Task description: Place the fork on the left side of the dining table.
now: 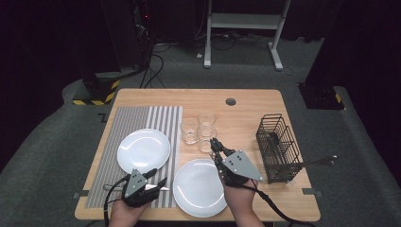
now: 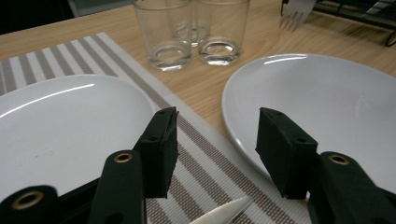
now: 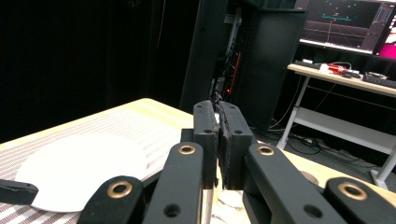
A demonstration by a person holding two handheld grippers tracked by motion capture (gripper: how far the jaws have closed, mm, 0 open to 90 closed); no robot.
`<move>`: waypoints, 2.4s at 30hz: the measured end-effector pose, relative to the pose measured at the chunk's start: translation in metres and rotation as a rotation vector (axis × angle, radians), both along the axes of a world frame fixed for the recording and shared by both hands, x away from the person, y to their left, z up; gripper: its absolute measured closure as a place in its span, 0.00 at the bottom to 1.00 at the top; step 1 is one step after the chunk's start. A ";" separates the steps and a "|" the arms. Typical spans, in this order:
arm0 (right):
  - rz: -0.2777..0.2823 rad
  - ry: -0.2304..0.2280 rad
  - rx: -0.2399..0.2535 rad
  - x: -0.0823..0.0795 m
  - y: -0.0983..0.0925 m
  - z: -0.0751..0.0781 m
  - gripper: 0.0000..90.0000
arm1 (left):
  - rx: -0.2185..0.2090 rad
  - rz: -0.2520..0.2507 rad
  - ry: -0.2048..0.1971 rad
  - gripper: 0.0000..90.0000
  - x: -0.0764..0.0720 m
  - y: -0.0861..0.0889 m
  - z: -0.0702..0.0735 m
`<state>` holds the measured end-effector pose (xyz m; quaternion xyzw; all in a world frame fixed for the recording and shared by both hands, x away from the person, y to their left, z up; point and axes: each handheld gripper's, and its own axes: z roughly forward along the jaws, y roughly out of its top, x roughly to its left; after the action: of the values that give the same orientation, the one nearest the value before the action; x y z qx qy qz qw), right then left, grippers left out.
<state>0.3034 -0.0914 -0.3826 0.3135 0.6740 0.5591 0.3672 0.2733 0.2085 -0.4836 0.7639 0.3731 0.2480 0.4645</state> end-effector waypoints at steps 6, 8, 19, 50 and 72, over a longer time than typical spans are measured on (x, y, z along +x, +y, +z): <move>0.020 0.006 0.018 -0.002 0.003 0.000 0.96 | -0.010 -0.028 -0.018 0.54 0.005 -0.011 0.005; 0.029 0.003 0.017 -0.003 0.005 0.001 0.96 | -0.011 -0.043 -0.027 0.54 0.007 -0.018 0.007; 0.058 0.000 0.022 -0.006 0.014 0.006 0.96 | -0.045 -0.064 -0.039 0.55 0.012 -0.025 0.019; 0.106 0.002 0.007 -0.009 0.028 0.011 0.96 | -0.097 -0.119 -0.072 0.58 0.018 -0.049 0.028; 0.142 0.015 0.020 -0.010 0.038 0.006 0.96 | -0.108 -0.144 -0.082 0.65 0.036 -0.068 0.032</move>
<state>0.2931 -0.0533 -0.3762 0.2728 0.6915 0.5882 0.3185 0.3093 0.1401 -0.4519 0.7516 0.3107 0.2245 0.5368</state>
